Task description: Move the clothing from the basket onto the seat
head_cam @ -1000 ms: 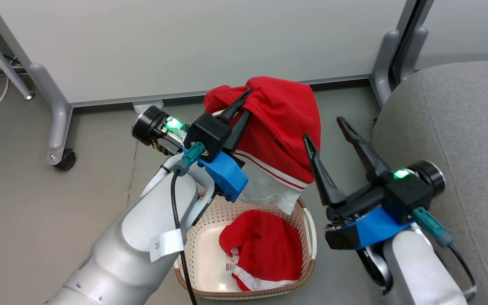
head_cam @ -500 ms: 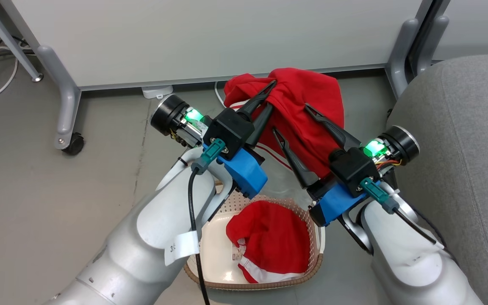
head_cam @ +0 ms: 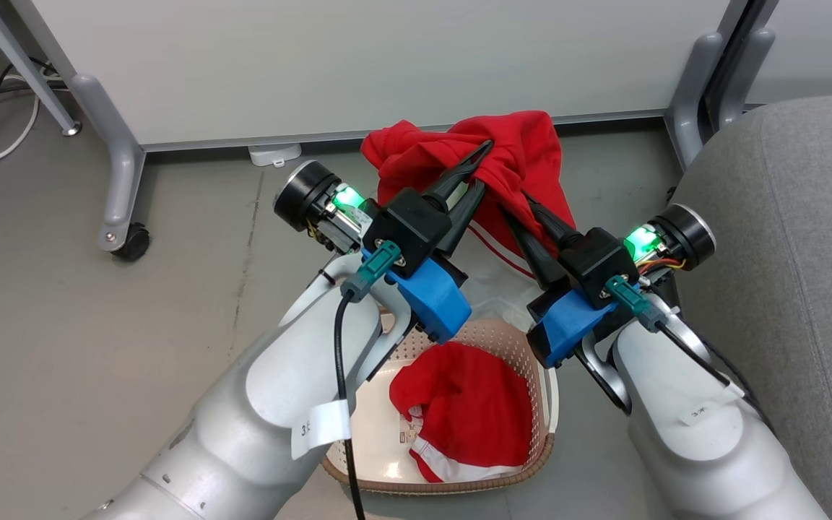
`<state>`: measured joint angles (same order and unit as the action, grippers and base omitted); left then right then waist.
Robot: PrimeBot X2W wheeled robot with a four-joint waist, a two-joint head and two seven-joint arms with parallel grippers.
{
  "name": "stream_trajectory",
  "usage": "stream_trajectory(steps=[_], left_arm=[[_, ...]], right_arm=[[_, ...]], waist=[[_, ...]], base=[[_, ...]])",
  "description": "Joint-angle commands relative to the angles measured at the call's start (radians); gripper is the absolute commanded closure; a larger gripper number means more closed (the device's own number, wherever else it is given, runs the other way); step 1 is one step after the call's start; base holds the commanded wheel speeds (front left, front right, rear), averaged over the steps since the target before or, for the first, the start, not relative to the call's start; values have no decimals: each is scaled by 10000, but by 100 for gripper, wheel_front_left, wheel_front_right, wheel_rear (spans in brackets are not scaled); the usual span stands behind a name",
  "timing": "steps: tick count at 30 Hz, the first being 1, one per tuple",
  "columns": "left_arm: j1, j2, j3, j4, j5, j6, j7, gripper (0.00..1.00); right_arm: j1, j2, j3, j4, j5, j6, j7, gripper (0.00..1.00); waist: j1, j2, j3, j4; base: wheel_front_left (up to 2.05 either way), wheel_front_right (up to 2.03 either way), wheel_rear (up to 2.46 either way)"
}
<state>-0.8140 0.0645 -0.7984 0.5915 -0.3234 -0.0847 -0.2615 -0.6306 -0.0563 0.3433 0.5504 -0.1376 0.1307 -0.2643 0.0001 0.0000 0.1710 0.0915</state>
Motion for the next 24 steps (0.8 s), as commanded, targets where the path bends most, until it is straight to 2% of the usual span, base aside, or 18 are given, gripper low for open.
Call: stream_trajectory(steps=[1,12,13,14,24], left_arm=[[-77,-15,14,15,77,11,-53,100],[-83,-7,79,150,174,-12,-53,100],[-87,-6,91,162,185,0,-53,53],[-90,-7,99,173,191,15,-53,0],[87,35,142,207,254,43,-52,0]], right_arm=[[-144,40,-16,36,143,1,-3,100],[6,66,-137,35,591,1,-3,100],[22,67,-135,16,645,1,-3,100],[40,66,-162,-10,744,1,-3,100],[96,62,-533,-369,1273,1,-5,100]], waist=[[-1,0,6,-16],[-1,0,7,-54],[-1,0,12,-58],[-1,0,19,-62],[-1,0,221,-190]], base=[[0,0,0],[0,0,0],[0,0,0],[0,0,0],[0,0,0]])
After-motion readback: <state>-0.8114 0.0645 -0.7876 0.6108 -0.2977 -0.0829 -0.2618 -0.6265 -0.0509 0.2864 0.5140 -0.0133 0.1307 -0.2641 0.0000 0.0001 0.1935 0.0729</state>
